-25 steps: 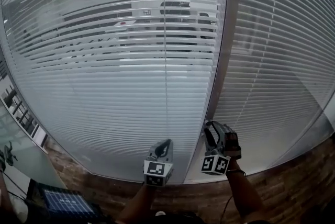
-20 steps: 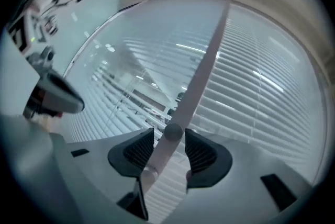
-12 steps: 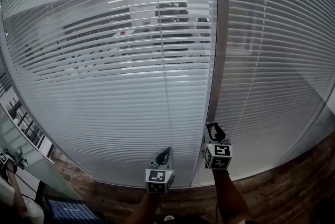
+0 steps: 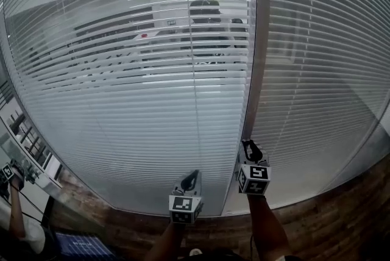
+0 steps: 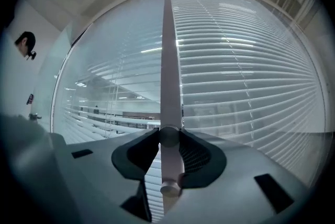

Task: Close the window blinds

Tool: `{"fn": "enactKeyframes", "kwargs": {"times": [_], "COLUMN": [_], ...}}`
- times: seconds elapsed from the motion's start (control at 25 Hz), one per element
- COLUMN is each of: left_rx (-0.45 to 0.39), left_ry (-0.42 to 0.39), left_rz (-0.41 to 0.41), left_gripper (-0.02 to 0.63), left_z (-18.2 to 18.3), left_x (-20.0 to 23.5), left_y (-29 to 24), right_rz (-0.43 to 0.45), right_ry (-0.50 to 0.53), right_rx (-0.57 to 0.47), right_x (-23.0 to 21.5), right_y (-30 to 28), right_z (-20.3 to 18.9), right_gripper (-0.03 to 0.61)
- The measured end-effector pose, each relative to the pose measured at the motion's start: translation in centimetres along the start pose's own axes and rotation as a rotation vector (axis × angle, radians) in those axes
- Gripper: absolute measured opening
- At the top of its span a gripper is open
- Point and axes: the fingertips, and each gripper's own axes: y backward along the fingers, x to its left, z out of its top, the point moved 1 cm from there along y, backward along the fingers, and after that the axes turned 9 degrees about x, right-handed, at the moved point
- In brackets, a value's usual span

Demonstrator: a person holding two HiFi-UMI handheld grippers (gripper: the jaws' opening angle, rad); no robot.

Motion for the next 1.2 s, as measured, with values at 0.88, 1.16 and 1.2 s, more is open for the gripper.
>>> {"fn": "enactKeyframes", "kwargs": {"times": [0.88,1.16,1.2], "left_rx": [0.003,0.009,0.009], "left_ry": [0.010,-0.004,-0.003], "left_rz": [0.028,0.007,0.005], "left_gripper": [-0.006,-0.008,-0.008], "left_z": [-0.2,-1.1,-1.0], "left_x": [0.1,-0.6,-0.7], "left_y": [1.7,1.7,1.5], "right_rz": [-0.097,-0.111,-0.112], "right_ry": [1.229,1.553,1.580], "right_rx": [0.040,0.059,0.061], "right_x": [1.9,1.9,1.8], "right_y": [-0.2,-0.2,-0.3], "right_z": [-0.6,-1.1,-1.0], "right_gripper": [0.127,0.127,0.127]}}
